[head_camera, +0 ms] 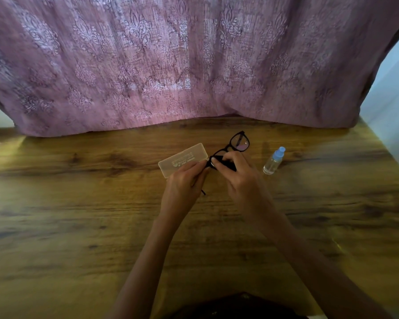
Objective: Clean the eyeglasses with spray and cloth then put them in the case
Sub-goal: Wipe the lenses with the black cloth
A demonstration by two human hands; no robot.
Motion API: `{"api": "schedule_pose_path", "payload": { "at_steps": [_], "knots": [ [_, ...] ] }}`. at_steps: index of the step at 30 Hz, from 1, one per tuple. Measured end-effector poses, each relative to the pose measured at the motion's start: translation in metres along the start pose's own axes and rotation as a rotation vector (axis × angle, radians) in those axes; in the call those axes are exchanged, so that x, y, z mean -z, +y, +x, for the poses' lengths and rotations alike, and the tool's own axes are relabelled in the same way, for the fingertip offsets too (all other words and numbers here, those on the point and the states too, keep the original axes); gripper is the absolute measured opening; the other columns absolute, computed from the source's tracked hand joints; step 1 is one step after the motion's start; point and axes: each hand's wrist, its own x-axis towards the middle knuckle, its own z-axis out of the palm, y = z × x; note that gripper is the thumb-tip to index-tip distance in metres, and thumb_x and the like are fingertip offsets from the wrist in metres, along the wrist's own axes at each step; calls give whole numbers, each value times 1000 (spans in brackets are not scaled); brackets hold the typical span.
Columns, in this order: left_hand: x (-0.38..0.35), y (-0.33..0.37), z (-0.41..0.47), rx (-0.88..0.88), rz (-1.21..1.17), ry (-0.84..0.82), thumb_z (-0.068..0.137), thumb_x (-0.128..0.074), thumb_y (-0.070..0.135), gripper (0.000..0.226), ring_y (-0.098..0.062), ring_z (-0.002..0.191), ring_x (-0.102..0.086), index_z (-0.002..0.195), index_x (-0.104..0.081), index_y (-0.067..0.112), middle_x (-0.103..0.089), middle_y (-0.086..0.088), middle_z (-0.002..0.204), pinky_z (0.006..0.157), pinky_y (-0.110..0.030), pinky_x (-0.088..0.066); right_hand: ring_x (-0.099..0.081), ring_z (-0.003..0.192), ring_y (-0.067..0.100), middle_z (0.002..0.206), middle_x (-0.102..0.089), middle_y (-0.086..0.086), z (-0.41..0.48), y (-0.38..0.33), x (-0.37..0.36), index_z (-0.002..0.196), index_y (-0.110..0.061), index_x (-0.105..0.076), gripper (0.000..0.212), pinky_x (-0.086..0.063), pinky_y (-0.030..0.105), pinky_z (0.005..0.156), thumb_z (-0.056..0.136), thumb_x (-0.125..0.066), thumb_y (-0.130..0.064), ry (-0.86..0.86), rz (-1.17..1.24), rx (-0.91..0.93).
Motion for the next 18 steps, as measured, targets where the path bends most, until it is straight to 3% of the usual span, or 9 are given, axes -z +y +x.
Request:
{"api": "schedule_pose_path", "payload": {
  "at_steps": [4,10,14,18],
  "knots": [
    [-2,-2,0,-2,4,11,94,-58,20,26,-13,81,-68,114,-69,6,-72,-5,99,64,-32,-58,-60,96,32,102,-61,20,5,9,-4,117,3,-67,39,-56,32,78,90,-39,-4,30,-14,-46],
    [-4,-6,-2,3,27,22,93,-61,16,25,-14,81,-68,113,-70,5,-72,-5,99,63,-35,-58,-58,99,32,103,-60,21,2,22,-8,117,5,-66,43,-51,28,80,76,-66,19,57,-19,-109],
    [-5,-5,-2,16,34,29,92,-63,14,23,-13,85,-69,112,-70,4,-73,-6,102,67,-31,-59,-55,102,28,105,-60,20,-6,21,-5,118,4,-65,42,-54,32,84,78,-63,16,67,-30,-124],
    [-4,-3,0,26,3,47,90,-65,10,21,-10,82,-67,110,-70,5,-72,-5,99,69,-24,-57,-52,102,24,105,-60,19,-13,17,-3,120,3,-64,36,-49,25,86,87,-51,3,78,-14,-122]
  ]
}}
